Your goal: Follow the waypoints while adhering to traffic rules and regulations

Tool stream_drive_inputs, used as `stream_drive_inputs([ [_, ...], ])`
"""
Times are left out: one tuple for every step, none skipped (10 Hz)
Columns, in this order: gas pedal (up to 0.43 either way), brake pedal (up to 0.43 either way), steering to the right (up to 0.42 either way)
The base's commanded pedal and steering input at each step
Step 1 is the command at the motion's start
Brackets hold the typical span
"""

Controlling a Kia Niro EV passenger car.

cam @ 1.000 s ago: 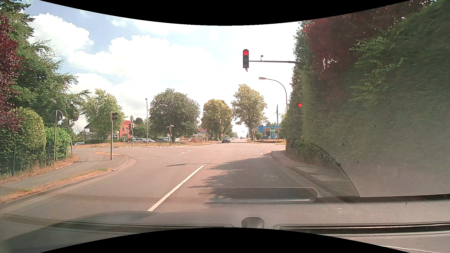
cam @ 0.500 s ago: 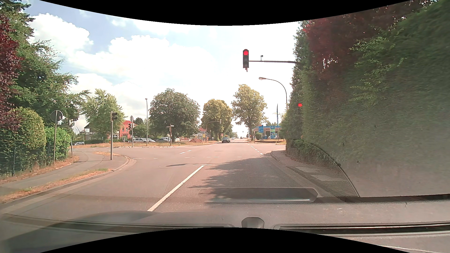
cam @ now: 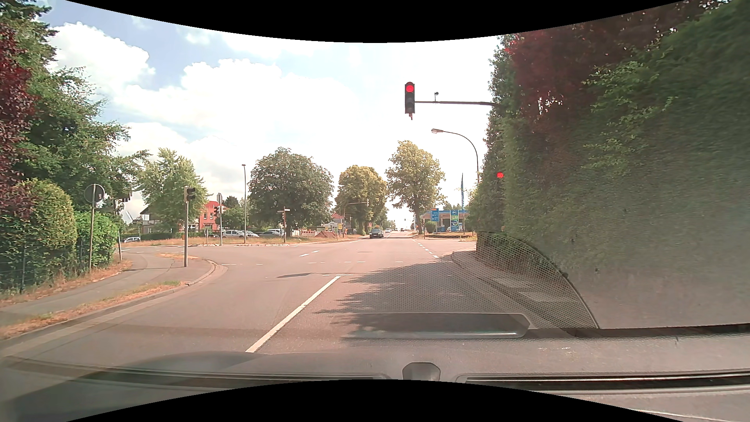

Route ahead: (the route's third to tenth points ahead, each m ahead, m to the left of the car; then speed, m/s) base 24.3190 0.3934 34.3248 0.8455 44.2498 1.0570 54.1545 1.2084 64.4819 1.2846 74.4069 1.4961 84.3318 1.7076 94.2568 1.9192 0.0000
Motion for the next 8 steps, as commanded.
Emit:
stream_drive_inputs([
  [0.000,0.549,0.003],
  [0.000,0.549,0.003],
  [0.000,0.549,0.003],
  [0.000,0.549,0.003],
  [0.000,0.549,0.003],
  [0.000,0.543,0.003],
  [0.000,0.543,0.003],
  [0.000,0.543,0.002],
])
